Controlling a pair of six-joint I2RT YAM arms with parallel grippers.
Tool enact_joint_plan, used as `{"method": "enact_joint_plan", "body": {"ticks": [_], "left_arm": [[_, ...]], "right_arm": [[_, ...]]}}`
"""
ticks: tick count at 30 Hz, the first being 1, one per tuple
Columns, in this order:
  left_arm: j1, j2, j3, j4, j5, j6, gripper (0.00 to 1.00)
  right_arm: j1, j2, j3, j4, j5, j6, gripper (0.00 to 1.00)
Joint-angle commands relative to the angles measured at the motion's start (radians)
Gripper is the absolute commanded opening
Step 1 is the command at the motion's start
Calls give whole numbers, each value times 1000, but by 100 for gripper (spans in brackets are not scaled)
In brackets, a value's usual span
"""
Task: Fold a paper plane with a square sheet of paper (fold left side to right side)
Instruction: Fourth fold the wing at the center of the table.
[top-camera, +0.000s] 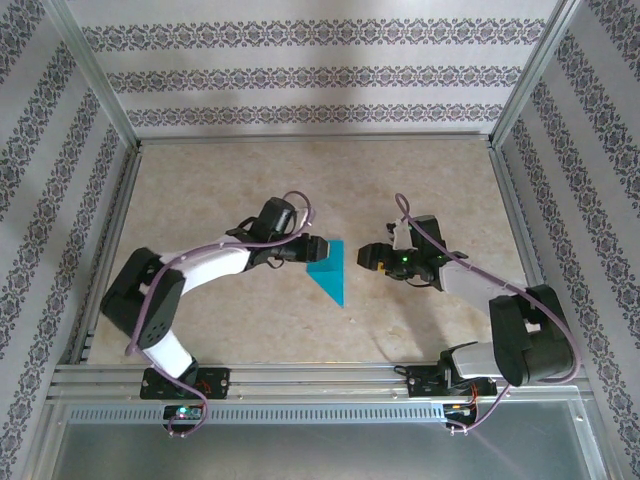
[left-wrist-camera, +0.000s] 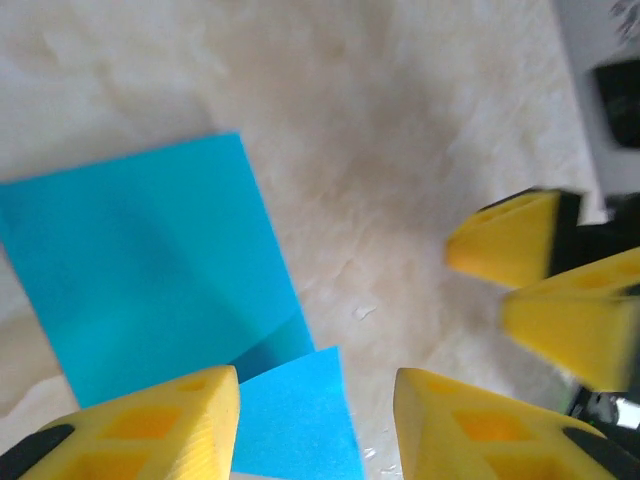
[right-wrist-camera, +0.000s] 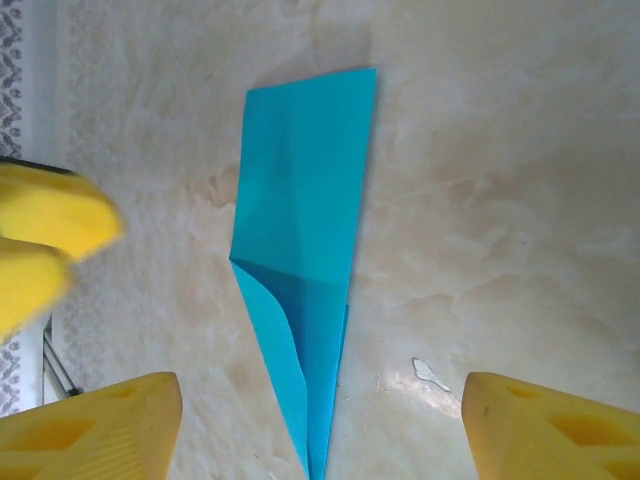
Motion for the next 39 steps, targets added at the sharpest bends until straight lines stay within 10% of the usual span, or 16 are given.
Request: {"method": "enact_joint_plan", "body": {"ticks": [1, 23, 35, 39], "left_arm": [[30, -101, -72, 58, -117, -65, 48], [60, -225, -233, 86, -233, -203, 54], [87, -205, -227, 103, -203, -268, 58], [100, -169, -230, 173, -146, -330, 60]], "right_arm": [[40, 29, 38, 10, -51, -76, 74], [197, 301, 203, 29, 42, -149, 48], [199, 244, 191, 5, 80, -162, 0], [188, 170, 162, 5, 93, -165, 0]]}}
